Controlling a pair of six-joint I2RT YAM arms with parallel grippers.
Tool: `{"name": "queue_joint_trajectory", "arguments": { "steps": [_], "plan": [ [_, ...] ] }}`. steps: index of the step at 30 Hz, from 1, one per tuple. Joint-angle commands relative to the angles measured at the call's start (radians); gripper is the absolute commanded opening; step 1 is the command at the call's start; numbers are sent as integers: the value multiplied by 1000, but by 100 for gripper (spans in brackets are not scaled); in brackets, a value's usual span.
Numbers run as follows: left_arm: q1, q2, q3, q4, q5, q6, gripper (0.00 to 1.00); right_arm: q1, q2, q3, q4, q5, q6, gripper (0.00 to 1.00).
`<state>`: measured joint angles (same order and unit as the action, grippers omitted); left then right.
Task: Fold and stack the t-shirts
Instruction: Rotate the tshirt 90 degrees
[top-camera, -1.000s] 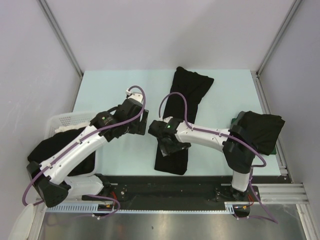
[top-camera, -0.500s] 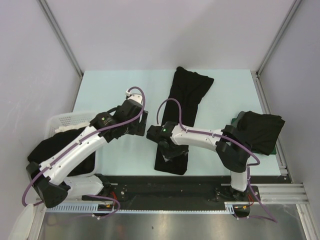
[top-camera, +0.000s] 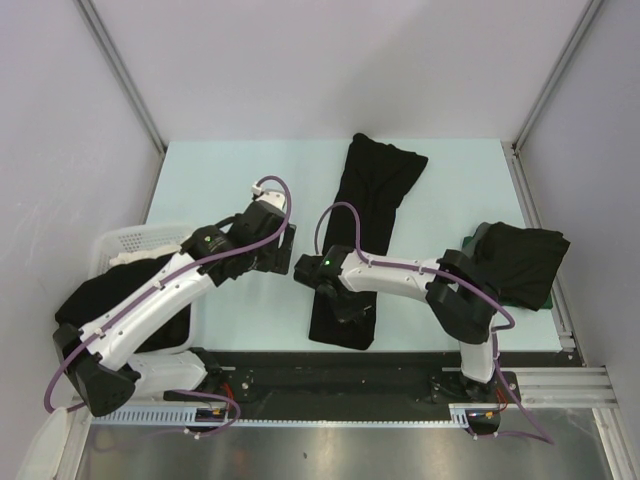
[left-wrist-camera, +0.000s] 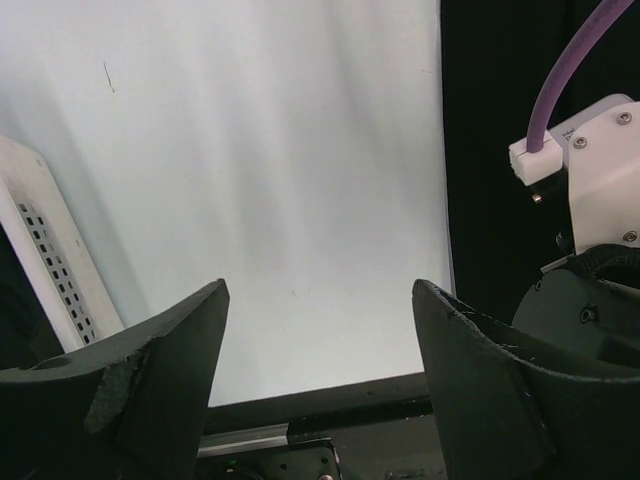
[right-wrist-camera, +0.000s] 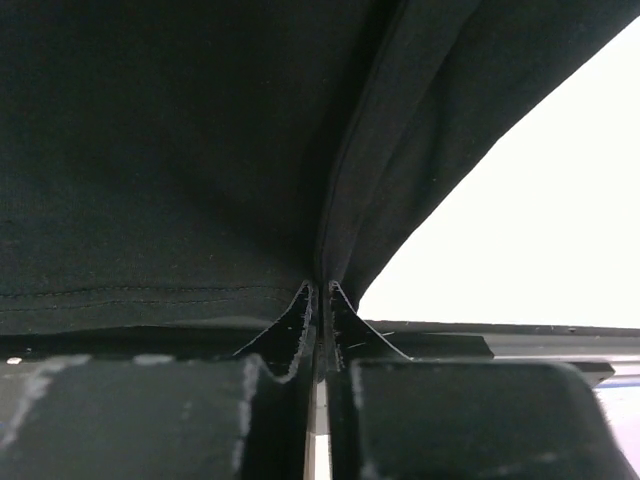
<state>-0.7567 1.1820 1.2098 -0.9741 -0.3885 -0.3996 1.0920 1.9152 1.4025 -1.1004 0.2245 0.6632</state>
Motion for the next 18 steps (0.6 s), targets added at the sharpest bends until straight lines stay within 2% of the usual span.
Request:
{"name": "queue_joint_trajectory", "arguments": {
  "steps": [1, 10, 18],
  "plan": [
    [3, -2, -4, 17, 8, 15, 80, 6, 8, -2, -19, -4, 18, 0],
    [3, 13, -24, 38, 30, 28, 80, 0, -21, -2, -76, 22, 52, 0],
    [3, 28, -32, 48, 46, 47, 80, -70, -102, -4, -107, 56, 79, 0]
  ]
}}
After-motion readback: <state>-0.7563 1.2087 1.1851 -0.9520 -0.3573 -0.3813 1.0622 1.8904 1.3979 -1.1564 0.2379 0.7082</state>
